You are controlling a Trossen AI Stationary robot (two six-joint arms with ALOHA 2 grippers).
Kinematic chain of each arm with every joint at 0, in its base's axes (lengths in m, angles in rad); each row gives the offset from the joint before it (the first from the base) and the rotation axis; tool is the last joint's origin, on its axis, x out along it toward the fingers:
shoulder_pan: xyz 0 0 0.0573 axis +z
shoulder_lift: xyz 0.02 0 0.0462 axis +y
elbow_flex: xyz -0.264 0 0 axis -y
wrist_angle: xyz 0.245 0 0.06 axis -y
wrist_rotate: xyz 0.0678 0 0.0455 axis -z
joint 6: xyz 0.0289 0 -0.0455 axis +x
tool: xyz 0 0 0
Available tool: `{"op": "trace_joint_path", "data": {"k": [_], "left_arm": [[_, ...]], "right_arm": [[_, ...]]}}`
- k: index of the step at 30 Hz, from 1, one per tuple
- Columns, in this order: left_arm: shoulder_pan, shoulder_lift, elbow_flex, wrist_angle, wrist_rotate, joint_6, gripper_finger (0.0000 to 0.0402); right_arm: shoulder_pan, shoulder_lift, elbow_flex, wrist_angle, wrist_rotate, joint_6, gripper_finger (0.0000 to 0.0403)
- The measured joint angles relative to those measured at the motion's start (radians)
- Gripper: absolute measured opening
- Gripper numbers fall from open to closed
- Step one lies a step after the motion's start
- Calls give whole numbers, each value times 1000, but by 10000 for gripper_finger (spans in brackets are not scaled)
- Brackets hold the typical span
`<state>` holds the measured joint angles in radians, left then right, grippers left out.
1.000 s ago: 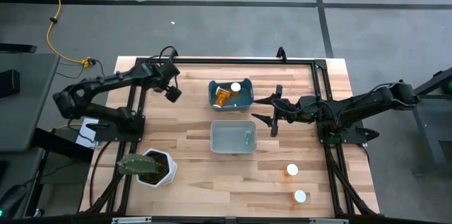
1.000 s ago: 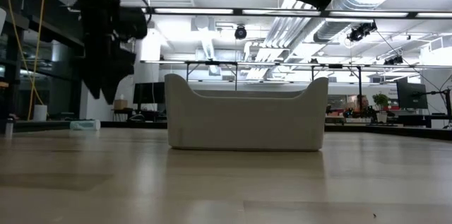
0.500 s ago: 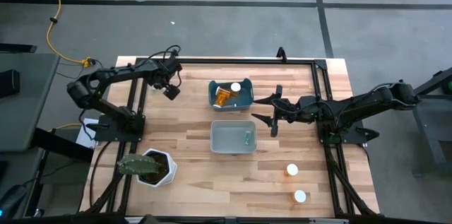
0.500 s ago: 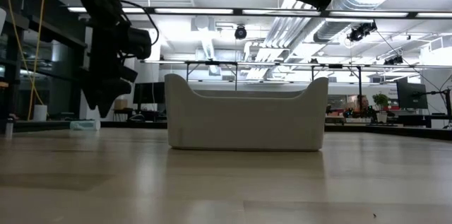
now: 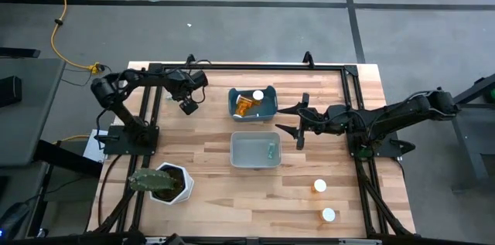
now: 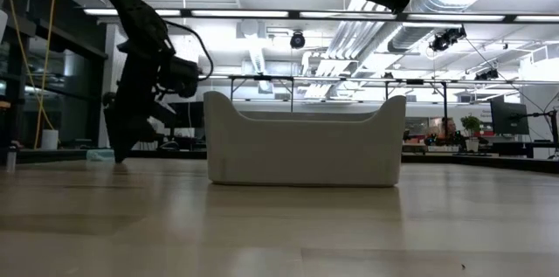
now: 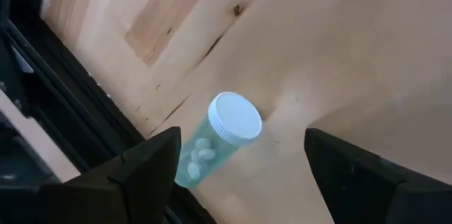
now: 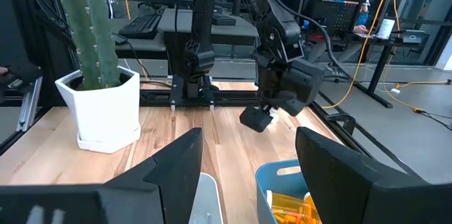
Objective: Pick and place medicine bottles into bin by pill shape (circle, oval)
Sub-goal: Put the green tablet bottle into the gray bin
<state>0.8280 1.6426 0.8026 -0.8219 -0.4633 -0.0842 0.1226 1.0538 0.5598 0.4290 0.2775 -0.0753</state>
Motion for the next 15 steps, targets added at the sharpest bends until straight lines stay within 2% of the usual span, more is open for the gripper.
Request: {"op": "trace_joint_path", "data": {"k": [7,12,15], "left_arm": [[-6,17,18,-2,16,36,264],[20,15,21,-2,114,78,225],[24,15,21,-3,136,89,201]], "right_arm": [[0,0,0,-3,0,8,222],[0,0,0,-7,0,23,222],[0,0,0,-10,0,23,222]]}}
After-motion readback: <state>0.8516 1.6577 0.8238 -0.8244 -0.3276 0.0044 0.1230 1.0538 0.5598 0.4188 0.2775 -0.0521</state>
